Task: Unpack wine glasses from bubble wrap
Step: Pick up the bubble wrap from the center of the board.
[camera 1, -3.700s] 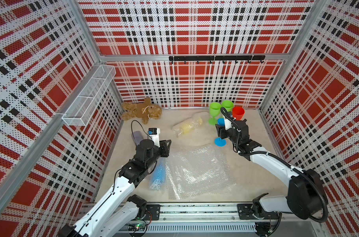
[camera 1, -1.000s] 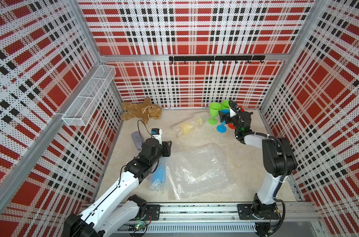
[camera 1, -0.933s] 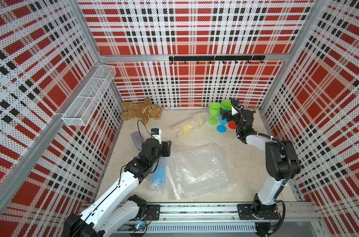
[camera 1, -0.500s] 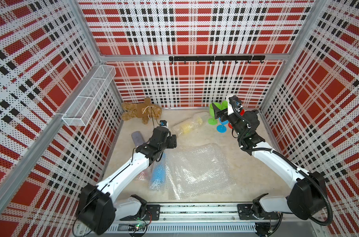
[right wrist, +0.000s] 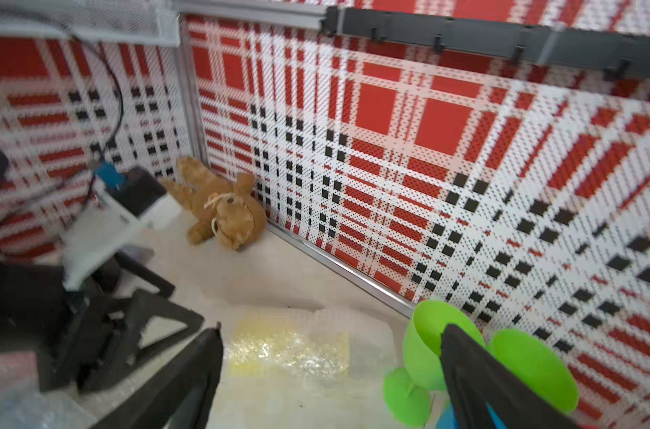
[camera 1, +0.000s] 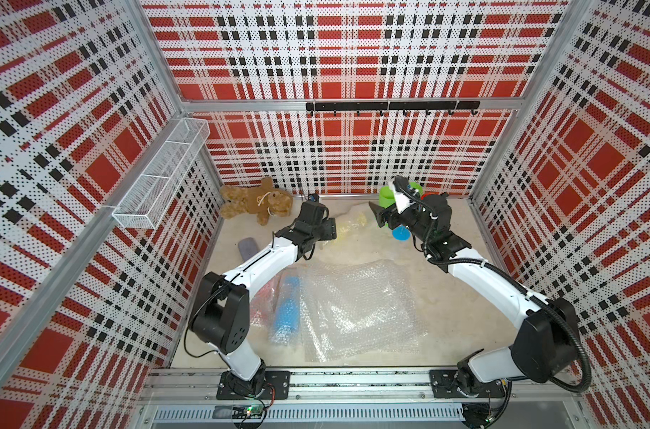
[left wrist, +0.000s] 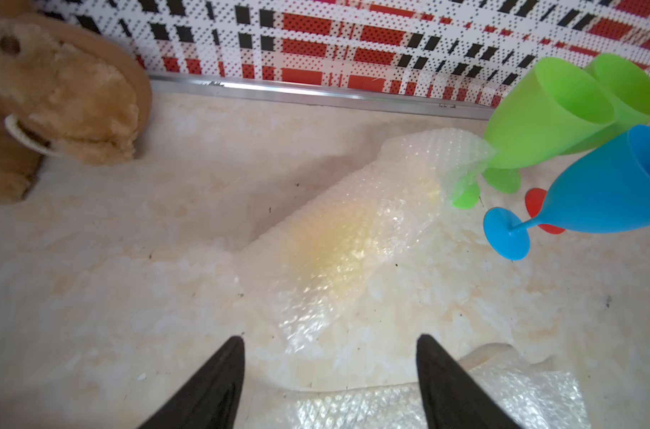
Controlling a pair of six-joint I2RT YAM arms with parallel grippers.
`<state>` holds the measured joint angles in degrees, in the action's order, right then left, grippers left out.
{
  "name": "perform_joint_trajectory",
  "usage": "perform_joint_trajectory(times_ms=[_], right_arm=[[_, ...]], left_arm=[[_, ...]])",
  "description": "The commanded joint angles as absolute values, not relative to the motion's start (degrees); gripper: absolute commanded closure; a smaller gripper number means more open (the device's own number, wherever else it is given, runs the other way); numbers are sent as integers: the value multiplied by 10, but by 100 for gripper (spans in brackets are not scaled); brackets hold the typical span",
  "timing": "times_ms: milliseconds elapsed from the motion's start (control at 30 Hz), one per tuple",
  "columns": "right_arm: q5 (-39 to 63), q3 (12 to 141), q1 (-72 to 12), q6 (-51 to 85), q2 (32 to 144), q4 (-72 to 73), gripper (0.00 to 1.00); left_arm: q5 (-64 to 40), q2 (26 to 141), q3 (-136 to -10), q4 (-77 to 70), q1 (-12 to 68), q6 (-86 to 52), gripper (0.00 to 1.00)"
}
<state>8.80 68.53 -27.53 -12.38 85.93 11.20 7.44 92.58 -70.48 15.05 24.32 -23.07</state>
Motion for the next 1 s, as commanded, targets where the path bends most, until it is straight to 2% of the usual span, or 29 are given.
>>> perform_joint_trajectory(times_ms=[0, 67, 133, 233, 500, 733, 967], right_arm=[[110, 713, -311, -408, 921, 66, 2], [103, 744, -324, -584, 972, 19, 0], [91, 776, -331, -703, 1021, -22, 0], [85, 847, -332, -775, 1089, -84, 0], [58, 955, -344, -814, 1223, -117, 0], [40, 1047, -352, -807, 1314, -149, 0], [30, 1087, -352, -800, 1380, -111, 0]], left_arm=[[38, 849, -658, 122, 209, -280, 26], [25, 805, -621, 120, 190, -285, 26], [10, 766, -585, 121, 175, -286, 26], [-11, 704, -526, 121, 154, -288, 27], [-18, 629, -462, 136, 118, -259, 28], [-35, 638, -447, 114, 117, -265, 29], [-35, 639, -437, 110, 116, -265, 29]])
